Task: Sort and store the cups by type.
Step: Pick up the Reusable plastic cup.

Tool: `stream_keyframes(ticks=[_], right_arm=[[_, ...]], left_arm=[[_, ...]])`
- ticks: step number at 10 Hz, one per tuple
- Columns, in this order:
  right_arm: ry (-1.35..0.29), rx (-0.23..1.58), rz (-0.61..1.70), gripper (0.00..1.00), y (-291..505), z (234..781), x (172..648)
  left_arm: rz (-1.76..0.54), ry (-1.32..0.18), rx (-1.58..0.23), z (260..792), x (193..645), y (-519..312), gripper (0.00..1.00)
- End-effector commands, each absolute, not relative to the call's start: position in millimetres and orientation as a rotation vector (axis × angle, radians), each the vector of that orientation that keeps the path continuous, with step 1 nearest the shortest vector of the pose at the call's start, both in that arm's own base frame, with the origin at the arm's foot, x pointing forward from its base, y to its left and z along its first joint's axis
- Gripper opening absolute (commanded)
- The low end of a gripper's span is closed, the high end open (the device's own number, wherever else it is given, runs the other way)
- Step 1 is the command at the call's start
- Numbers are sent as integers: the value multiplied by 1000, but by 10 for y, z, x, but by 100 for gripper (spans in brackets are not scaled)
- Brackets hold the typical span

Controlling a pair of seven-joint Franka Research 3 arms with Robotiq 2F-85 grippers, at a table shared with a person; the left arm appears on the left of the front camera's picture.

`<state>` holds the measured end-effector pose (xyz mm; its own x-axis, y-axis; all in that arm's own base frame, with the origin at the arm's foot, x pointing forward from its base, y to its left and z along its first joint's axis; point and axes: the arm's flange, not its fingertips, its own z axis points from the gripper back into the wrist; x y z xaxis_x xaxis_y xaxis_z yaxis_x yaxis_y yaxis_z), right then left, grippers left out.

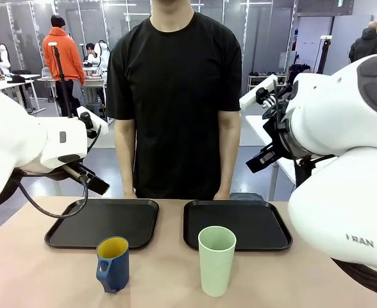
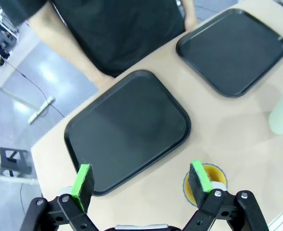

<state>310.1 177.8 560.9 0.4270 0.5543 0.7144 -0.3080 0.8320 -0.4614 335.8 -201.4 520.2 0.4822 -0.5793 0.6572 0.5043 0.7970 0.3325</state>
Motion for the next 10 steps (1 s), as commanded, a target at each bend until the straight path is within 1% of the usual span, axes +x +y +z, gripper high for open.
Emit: stream_keyframes(ticks=[1, 4, 5, 8, 9, 10], right_arm=[[-980, -304, 525, 100, 1644, 5285, 2836], [-957, -284, 527, 100, 1595, 5196, 2956], [-959, -228, 527, 100, 1535, 5144, 3093], [-839, -150, 456, 100, 1232, 4928, 3613], [-806, -171, 419, 100, 1104, 4822, 3814], [-790, -169, 388, 100, 961, 4703, 4015]], left_arm=[[-654, -823, 133, 4999, 3212, -1947, 100], [-648, -809, 117, 4939, 3302, -1877, 100], [-629, -803, 106, 4916, 3367, -1807, 100], [-478, -722, 34, 4711, 3848, -1283, 100], [-439, -701, 8, 4630, 3984, -1075, 100], [-405, -695, 22, 4547, 4109, -859, 100]])
